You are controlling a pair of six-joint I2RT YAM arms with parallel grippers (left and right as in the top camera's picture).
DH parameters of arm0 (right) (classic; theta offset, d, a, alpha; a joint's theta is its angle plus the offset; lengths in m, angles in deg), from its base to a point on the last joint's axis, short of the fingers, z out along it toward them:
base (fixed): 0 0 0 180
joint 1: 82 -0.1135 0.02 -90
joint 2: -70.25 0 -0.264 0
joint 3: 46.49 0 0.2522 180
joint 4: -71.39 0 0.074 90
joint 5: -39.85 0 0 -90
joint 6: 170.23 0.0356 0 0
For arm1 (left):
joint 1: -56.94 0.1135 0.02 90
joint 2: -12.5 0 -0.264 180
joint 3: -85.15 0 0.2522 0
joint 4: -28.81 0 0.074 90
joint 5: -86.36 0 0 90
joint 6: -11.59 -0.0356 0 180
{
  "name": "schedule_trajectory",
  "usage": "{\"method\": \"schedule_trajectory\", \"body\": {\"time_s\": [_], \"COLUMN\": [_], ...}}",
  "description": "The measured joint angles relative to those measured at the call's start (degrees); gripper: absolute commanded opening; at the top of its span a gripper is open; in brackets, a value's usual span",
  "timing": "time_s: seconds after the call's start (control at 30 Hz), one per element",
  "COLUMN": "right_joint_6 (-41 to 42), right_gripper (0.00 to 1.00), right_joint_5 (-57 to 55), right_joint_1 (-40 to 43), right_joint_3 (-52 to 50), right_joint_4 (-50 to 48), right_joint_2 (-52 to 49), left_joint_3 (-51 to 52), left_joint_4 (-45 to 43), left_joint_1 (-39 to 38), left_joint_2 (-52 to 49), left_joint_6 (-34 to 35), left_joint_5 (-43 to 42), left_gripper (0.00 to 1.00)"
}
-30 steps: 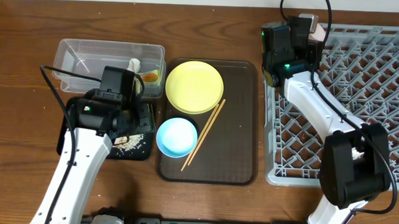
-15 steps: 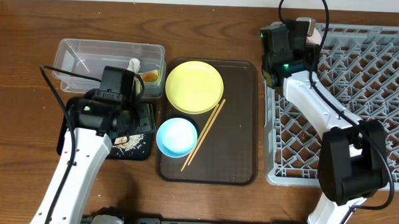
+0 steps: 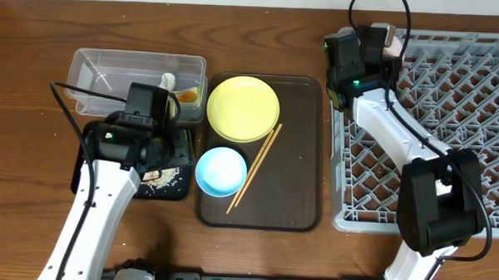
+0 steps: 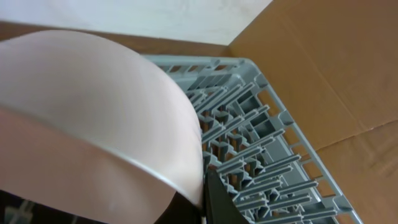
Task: Sort waste into correct bins and load items into the dishwasher rack
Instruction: 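Carry the pink bowl into the dish rack's back row and release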
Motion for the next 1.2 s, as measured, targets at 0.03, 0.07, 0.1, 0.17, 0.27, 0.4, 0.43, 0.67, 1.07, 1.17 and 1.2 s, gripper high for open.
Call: {"method": "schedule_trajectory", "body": {"time_s": [0.03,0.07,0.1,0.17,0.27,0.4,0.43,0.67,1.07,1.17,1.2], "right_joint_6": [-0.2,-0.6,-0.8,-1.7,-2.6,-3.1,-3.1,-2.0,3.8,6.7,7.6], "right_gripper": [0.01,0.01,0.01,0.01,0.01,0.01,0.01,0.01,0.16,0.37,0.42], "right_joint_5": [-0.5,-1.0,-1.5,-2.3,-2.8,-1.9,-1.4,2.1,6.4,8.9,10.1], "right_joint_1": [0.0,0.0,0.0,0.0,0.0,0.0,0.0,0.0,-1.8,-3.0,-3.4], "right_joint_3": [0.0,0.0,0.0,0.0,0.0,0.0,0.0,0.0,0.1,0.0,0.0], "right_joint_4": [-0.8,-1.8,-2.4,-4.1,-4.9,-4.6,-4.4,0.1,11.9,16.4,17.6], "right_joint_2": [-0.1,-0.3,-0.4,-0.7,-0.8,-0.8,-0.8,-0.8,-0.8,-0.8,-0.7], "left_joint_3": [0.0,0.0,0.0,0.0,0.0,0.0,0.0,0.0,0.0,0.0,0.0], "left_joint_4": [0.0,0.0,0.0,0.0,0.0,0.0,0.0,0.0,0.0,0.0,0.0], "left_joint_1": [0.0,0.0,0.0,0.0,0.0,0.0,0.0,0.0,0.0,0.0,0.0], "left_joint_2": [0.0,0.0,0.0,0.0,0.0,0.0,0.0,0.0,0.0,0.0,0.0], "left_joint_6": [0.0,0.0,0.0,0.0,0.0,0.0,0.0,0.0,0.0,0.0,0.0], "left_joint_5": [0.0,0.0,0.0,0.0,0.0,0.0,0.0,0.0,0.0,0.0,0.0], "left_gripper": [0.63,0.63,0.63,0.63,0.63,0.63,0.63,0.63,0.63,0.63,0.63]}}
